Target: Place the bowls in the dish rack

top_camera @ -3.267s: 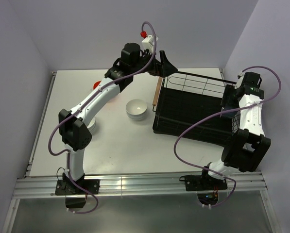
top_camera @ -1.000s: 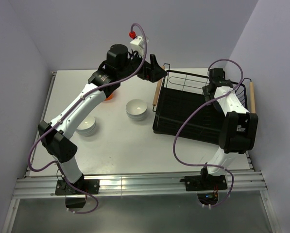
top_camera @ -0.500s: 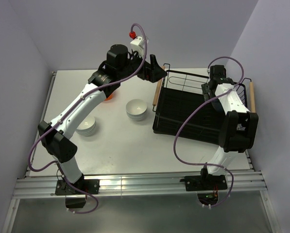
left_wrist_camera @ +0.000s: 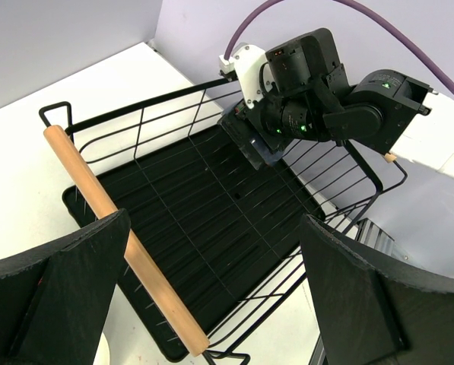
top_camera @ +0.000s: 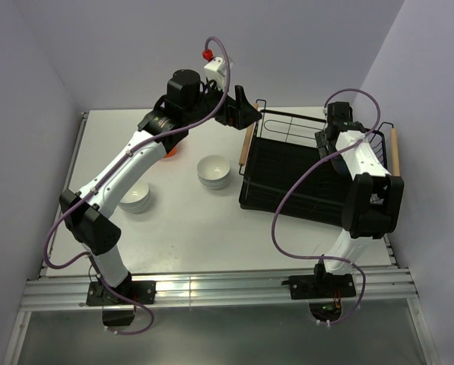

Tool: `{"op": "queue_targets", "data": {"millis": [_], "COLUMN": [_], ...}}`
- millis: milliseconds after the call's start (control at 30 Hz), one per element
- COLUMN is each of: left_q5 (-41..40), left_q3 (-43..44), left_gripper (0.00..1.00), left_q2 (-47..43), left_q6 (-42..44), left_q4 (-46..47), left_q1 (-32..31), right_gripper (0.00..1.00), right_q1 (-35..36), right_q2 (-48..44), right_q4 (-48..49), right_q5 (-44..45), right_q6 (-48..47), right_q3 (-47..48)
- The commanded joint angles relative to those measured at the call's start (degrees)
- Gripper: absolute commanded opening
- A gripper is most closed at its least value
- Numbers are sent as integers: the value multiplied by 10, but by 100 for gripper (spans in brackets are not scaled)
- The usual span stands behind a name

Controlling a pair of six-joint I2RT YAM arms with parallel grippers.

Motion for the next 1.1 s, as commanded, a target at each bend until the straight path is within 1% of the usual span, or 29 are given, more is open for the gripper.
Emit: {"op": "queue_targets", "data": {"millis": [0, 167, 300, 433, 667, 867, 1067], "left_q5": [7, 7, 8, 9, 10, 9, 4], "left_q3": [1, -1, -6, -7, -6, -9, -18], "left_gripper": [99, 100, 99, 99, 99, 100, 99], "left_q2": [-25, -27, -28, -32, -32, -35, -40], "left_q6": [8, 12, 13, 15, 15, 18, 26], "left_q4": [15, 15, 15, 15, 15, 14, 11], "left_q1": [2, 1, 1, 2, 2, 1, 2], "right_gripper": [100, 100, 100, 100, 100, 100, 100], "right_q1": [10, 20, 26, 35, 42, 41, 35], "right_q2": [-28, -34, -38, -44, -42, -15, -11], "right_q4": [19, 48, 29, -13, -28, -2, 3], "right_q5": [42, 82, 59, 8, -1, 30, 43], "right_q6": [-12, -27, -23, -16, -16, -25, -28], "right_q3": [-1, -18, -8, 12, 24, -1, -4]}}
